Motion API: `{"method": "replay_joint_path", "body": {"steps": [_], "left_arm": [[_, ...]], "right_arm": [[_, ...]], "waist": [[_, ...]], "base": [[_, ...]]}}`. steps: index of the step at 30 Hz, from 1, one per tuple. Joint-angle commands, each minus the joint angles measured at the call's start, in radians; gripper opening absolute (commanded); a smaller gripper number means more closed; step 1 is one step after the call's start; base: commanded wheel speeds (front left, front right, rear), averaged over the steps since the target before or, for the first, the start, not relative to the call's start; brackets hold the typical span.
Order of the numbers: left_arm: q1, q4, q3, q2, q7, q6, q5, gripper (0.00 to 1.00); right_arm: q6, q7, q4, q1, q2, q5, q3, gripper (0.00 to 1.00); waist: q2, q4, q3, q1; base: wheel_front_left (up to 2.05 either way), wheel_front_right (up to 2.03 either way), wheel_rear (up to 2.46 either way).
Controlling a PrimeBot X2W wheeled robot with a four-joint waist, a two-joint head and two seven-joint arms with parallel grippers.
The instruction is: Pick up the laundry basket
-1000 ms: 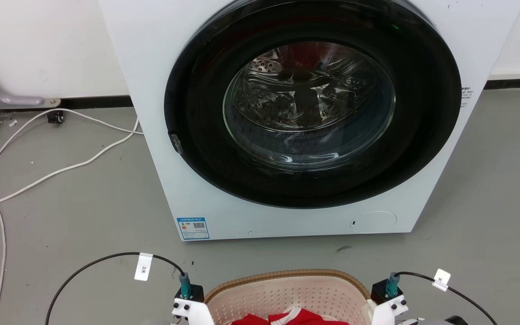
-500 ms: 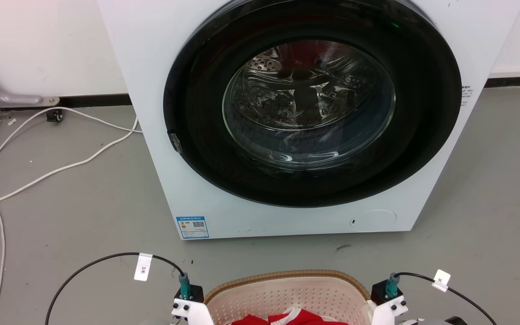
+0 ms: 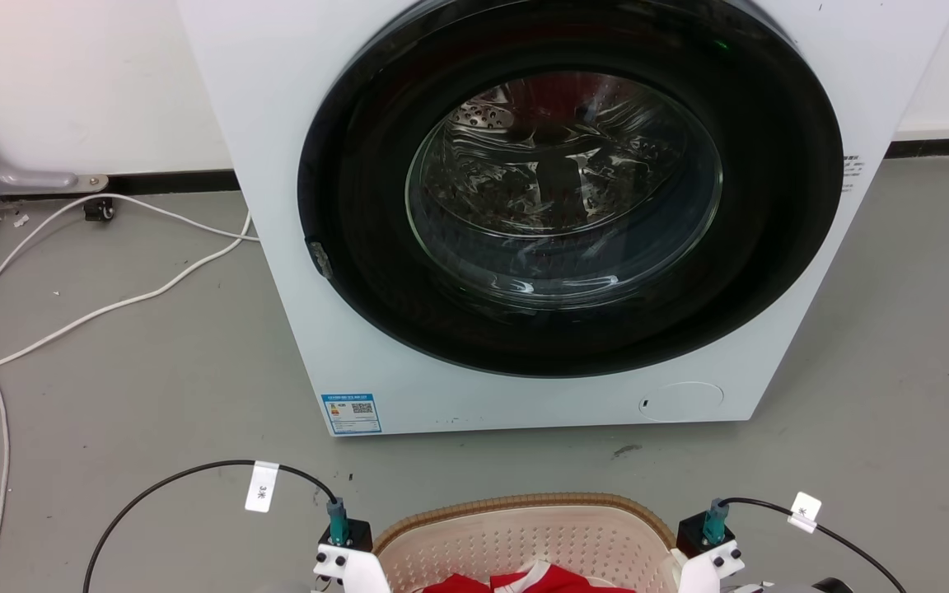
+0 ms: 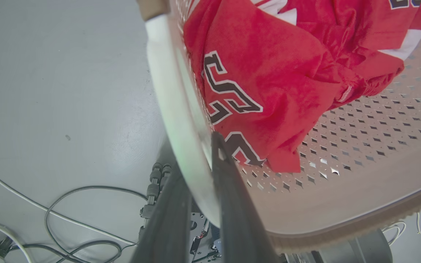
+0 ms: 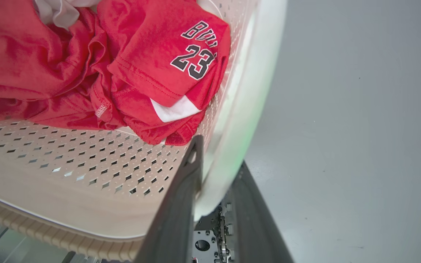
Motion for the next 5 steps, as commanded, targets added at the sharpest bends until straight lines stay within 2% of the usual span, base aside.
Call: {"method": "replay_joint_path", "body": {"steps": [1, 5], "left_arm": [[-0.015, -0.010, -0.007, -0.013, -0.003, -0.010, -0.006, 0.00], [-0.016, -0.009, -0.011, -0.012, -0.005, -0.010, -0.008, 0.00]], "right_arm": [[0.004, -0.002, -0.009, 0.001, 0.009, -0.006, 0.004, 0.00], [0.004, -0.003, -0.010, 0.002, 0.009, -0.007, 0.004, 0.00]], "waist": [[0.0000, 0.000, 0.000, 0.0000], [0.0000, 0.000, 0.000, 0.0000]], "base": [[0.00, 0.00, 0.00], [0.00, 0.00, 0.00]]}}
